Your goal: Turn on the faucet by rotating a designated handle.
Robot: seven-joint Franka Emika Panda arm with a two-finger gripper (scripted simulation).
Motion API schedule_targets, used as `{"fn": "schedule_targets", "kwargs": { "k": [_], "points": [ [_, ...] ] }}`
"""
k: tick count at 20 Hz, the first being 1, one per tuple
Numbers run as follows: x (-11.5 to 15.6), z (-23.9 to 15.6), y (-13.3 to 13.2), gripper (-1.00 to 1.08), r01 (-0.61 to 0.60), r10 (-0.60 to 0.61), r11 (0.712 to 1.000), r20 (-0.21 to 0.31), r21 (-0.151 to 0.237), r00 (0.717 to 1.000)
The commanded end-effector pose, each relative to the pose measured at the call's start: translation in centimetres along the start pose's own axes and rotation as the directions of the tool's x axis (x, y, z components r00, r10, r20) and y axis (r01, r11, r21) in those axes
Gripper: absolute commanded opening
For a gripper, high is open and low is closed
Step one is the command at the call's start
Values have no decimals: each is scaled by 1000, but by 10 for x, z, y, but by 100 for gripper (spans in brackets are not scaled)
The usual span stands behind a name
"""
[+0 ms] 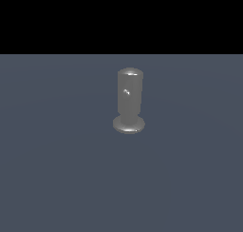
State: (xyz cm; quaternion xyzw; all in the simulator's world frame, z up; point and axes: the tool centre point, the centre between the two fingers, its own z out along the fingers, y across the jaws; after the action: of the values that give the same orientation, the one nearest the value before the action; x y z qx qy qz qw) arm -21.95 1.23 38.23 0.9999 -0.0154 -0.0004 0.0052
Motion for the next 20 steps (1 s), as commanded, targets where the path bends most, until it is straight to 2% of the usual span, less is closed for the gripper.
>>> {"fn": "schedule_targets", "kwargs": {
  "k": [1, 12, 20],
  "points": [
    [6, 21, -4, -100, -9, 9, 1000, 0, 2, 1000],
    [35, 106, -20, -100, -46, 46, 999, 0, 7, 999],
    [51, 145, -28, -100, -62, 62, 998, 0, 10, 998]
  ]
}}
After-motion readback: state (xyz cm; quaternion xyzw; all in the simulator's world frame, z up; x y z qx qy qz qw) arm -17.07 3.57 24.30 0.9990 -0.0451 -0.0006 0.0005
